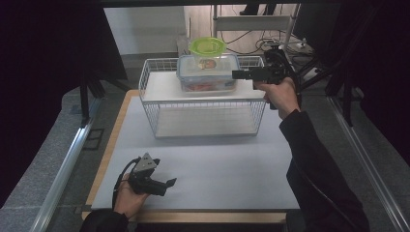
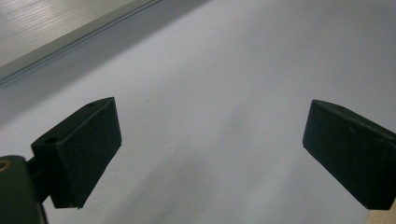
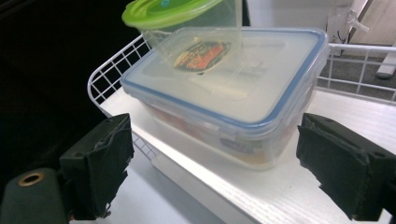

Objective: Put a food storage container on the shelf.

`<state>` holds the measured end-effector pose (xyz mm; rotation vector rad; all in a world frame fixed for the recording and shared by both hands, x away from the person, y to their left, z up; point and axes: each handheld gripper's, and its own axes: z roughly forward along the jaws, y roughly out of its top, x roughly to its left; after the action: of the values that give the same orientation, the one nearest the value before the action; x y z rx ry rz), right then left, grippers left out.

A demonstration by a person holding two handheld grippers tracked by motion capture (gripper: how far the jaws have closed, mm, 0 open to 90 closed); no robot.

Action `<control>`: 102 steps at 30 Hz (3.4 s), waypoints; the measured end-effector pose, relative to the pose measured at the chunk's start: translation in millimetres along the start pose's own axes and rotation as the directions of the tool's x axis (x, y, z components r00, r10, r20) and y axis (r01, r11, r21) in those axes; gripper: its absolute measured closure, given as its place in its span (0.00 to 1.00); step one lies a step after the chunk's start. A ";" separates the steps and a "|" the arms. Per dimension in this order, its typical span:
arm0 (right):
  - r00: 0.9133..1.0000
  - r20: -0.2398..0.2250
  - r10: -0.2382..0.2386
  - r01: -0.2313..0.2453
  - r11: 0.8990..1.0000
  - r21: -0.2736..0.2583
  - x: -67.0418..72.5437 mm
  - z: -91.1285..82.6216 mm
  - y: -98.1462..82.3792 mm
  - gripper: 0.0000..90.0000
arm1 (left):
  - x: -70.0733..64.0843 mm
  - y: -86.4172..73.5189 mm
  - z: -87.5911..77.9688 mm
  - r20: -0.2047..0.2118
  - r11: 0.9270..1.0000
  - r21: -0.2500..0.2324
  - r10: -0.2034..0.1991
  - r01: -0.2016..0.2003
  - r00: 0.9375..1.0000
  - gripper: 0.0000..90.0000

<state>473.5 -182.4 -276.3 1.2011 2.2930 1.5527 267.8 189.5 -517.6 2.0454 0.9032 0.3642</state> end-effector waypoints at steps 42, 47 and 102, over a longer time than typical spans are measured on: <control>0.987 0.049 -0.155 0.154 0.988 0.009 24.4 -4.5 -57.0 0.07 | 0.0 0.3 -1.5 0.015 1.000 -0.017 -0.004 0.004 1.000 0.04; 0.982 0.053 -0.181 0.180 0.983 0.018 27.6 -6.3 -65.0 0.06 | -0.4 0.2 -1.5 0.011 1.000 -0.022 0.000 0.000 1.000 0.04; 0.965 0.060 -0.255 0.252 0.966 0.058 28.1 18.2 -190.6 0.00 | -2.5 -0.4 -0.8 0.007 1.000 -0.014 0.023 -0.023 1.000 0.04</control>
<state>360.9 -180.5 -433.6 0.9098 2.3454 1.3524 265.4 188.3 -517.2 2.0445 0.8703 0.3743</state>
